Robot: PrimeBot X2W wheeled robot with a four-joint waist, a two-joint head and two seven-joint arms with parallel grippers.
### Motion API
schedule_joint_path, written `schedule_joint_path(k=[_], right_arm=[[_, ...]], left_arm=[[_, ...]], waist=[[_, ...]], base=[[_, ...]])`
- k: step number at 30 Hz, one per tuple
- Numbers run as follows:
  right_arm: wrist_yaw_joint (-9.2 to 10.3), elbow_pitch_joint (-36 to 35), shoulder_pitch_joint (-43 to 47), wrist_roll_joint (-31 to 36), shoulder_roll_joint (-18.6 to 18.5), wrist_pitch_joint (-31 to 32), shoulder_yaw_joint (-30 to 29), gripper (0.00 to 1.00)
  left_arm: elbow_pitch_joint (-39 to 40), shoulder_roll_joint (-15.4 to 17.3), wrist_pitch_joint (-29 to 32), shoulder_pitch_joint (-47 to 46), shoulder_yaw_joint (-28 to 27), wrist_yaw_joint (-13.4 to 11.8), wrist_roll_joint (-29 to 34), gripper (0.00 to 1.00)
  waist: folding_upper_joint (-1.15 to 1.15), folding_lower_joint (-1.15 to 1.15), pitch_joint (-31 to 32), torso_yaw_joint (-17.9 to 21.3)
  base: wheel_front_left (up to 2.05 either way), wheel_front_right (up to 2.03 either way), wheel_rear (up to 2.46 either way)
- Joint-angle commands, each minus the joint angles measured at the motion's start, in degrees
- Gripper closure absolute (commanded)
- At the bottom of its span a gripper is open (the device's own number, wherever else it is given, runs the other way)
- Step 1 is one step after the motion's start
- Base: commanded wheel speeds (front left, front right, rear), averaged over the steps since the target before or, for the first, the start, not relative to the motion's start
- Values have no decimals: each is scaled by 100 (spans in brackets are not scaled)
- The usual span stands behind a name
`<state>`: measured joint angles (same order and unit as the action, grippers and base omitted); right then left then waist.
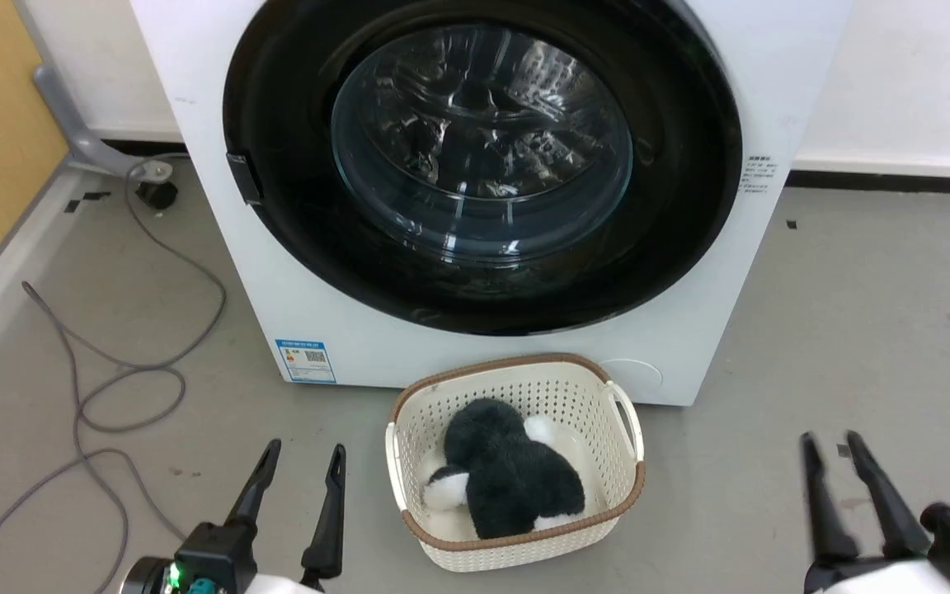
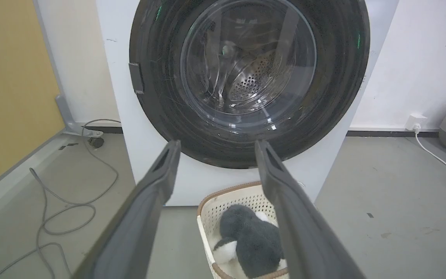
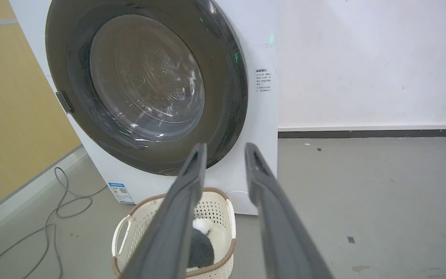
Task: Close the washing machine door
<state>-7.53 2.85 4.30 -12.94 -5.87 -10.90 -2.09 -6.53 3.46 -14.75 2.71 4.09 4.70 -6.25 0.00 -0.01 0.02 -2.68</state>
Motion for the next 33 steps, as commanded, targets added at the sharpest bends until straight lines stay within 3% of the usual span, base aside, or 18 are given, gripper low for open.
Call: schedule_joint_path(k=[1, 18, 19, 33], right_arm=[[4, -71, 115, 43, 81, -6, -36, 0], [4, -211, 387, 225, 276, -29, -87, 0], [0, -177, 293, 190, 241, -3, -85, 100], [0, -178, 223, 283, 245, 98, -55, 100]], left_arm=[[-19, 26, -25, 95, -6, -11, 30, 0], [-61, 13, -25, 201, 5, -56, 89, 0], [-59, -1, 0, 123, 6, -51, 92, 100], [-1, -14, 136, 87, -28, -86, 141, 100]], waist=[[0, 1, 24, -2], [0, 1, 40, -52], [0, 1, 39, -52], [0, 1, 35, -26]], base=[[0, 0, 0], [0, 0, 0], [0, 0, 0], [0, 0, 0]])
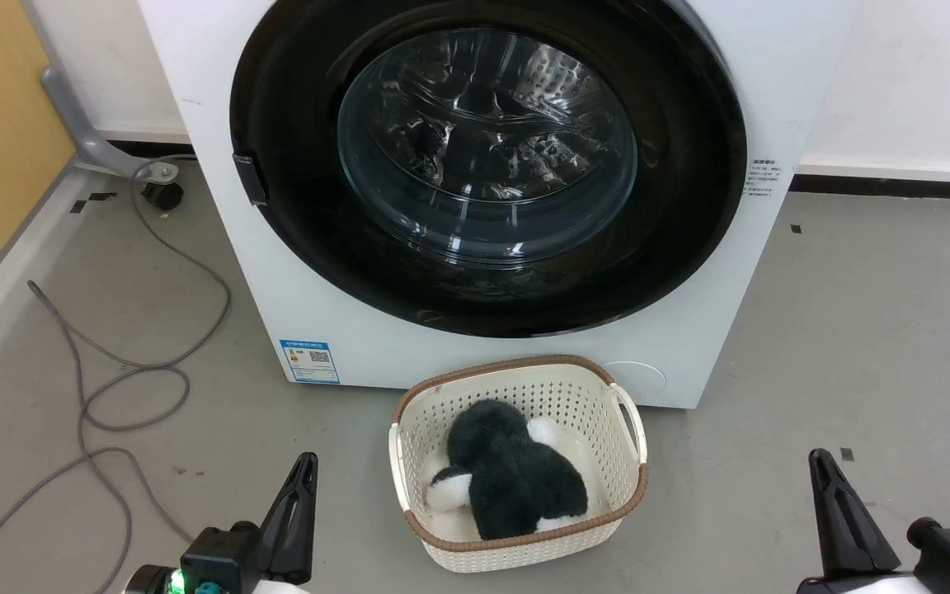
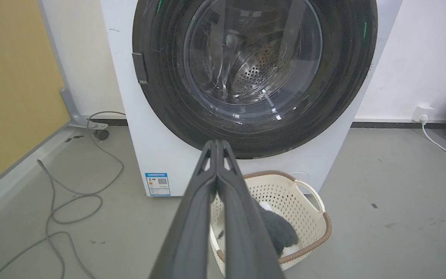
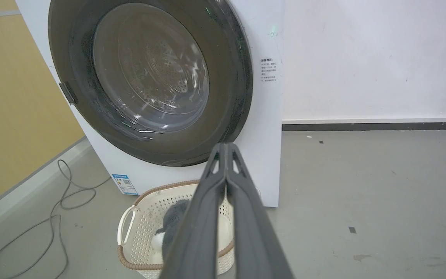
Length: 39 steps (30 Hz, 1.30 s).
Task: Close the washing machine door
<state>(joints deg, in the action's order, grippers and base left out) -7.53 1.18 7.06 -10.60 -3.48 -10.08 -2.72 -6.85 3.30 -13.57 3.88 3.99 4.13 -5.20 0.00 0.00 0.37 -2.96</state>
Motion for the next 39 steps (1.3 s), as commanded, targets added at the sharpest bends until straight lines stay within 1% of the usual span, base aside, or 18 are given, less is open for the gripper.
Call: schedule_joint_path(k=[1, 39], right_arm=[[0, -12, -59, 58, 6, 24, 10, 100], [2, -48, -276, 394, 24, 354, 98, 100]], left_arm=[[36, 1, 31, -33, -21, -32, 40, 100], [254, -14, 475, -152, -148, -160, 201, 100]], waist=[[0, 0, -1, 5], [0, 0, -13, 102]], base=[[0, 0, 0], [0, 0, 0]])
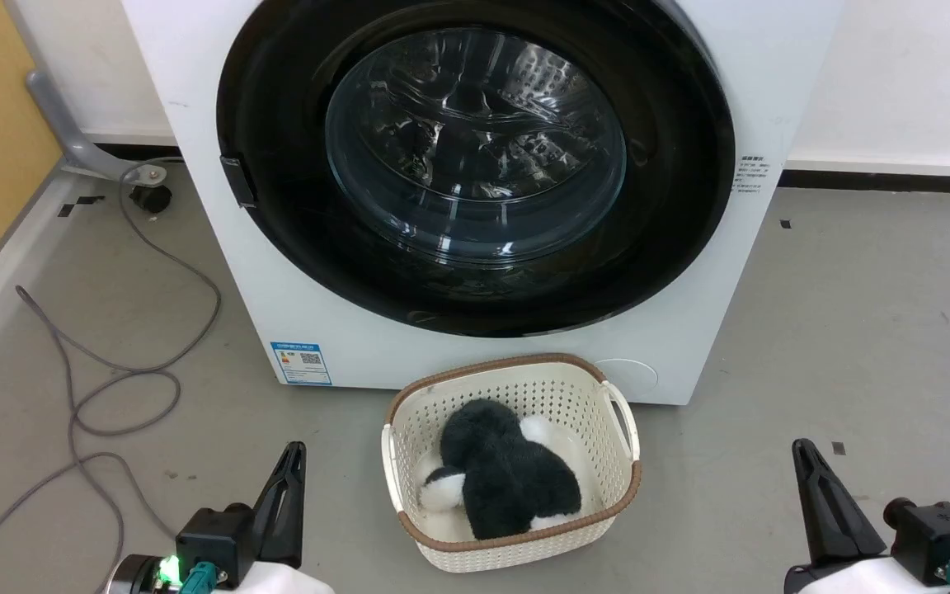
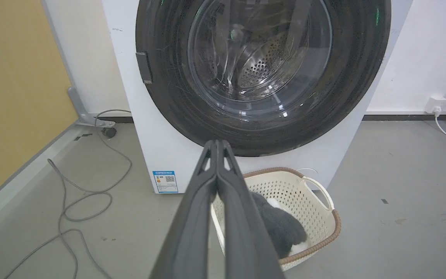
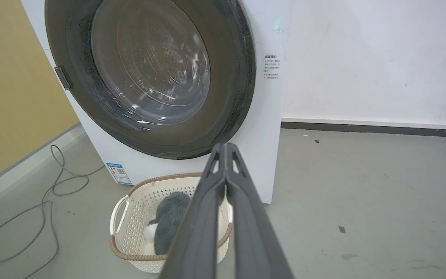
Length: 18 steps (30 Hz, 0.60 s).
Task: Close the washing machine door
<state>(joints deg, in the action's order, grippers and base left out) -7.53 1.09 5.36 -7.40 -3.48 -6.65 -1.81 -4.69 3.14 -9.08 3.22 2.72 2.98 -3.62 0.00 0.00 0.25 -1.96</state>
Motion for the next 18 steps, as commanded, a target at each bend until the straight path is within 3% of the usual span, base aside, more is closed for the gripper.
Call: schedule_joint_path(k=[1, 18], right_arm=[[2, -40, -112, 83, 24, 20, 9, 100], [2, -55, -203, 224, 32, 159, 46, 100]], left_arm=[[43, 3, 38, -89, -24, -49, 47, 100], [135, -4, 225, -139, -77, -103, 115, 100]], waist=[[0, 0, -1, 5], [0, 0, -6, 46]], base=[[0, 0, 0], [0, 0, 0]])
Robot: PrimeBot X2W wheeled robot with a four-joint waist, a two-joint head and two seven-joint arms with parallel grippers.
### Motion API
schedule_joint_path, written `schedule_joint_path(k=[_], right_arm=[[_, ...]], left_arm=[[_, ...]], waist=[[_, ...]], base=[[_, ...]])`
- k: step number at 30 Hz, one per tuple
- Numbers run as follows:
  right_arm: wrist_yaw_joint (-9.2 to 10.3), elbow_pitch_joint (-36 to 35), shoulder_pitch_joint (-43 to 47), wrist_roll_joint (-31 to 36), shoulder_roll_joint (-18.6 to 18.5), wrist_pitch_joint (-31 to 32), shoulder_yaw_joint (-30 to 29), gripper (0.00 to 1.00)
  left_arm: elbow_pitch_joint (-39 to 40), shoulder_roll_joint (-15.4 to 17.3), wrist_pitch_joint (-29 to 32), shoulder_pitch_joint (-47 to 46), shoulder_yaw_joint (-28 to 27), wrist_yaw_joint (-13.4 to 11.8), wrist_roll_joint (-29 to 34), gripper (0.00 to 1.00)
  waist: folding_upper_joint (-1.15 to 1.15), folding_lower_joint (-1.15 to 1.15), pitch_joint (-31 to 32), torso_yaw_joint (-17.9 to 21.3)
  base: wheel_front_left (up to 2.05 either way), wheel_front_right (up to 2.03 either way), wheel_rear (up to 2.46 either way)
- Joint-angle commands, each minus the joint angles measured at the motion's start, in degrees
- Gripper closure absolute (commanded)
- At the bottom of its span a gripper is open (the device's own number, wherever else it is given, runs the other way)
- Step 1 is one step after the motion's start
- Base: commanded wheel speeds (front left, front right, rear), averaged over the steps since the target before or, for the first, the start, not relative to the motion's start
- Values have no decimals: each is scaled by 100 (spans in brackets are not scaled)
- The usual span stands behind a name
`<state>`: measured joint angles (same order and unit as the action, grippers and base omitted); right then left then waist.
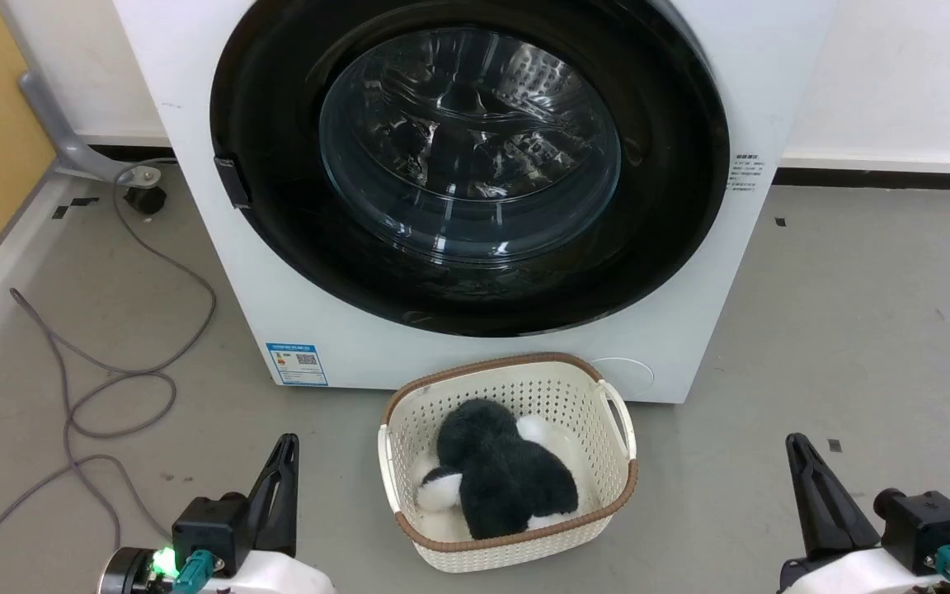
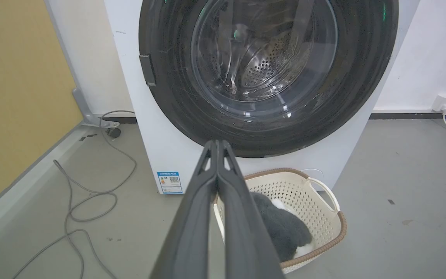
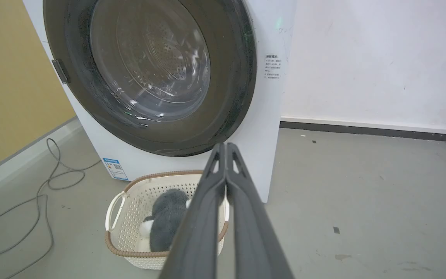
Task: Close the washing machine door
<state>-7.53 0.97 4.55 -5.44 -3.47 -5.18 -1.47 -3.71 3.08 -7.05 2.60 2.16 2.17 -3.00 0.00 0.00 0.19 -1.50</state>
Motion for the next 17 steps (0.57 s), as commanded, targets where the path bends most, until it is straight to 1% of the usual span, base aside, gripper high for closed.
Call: schedule_joint_path(k=[1, 17], right_arm=[[2, -44, -127, 38, 31, 20, 14, 100], [3, -60, -230, 197, 40, 177, 56, 100]], left_arm=[[43, 2, 34, -80, -25, -25, 58, 100], [146, -5, 244, -136, -85, -85, 134, 100]], waist=[[0, 0, 0, 3], [0, 0, -6, 49]], base=[[0, 0, 0], [0, 0, 0]])
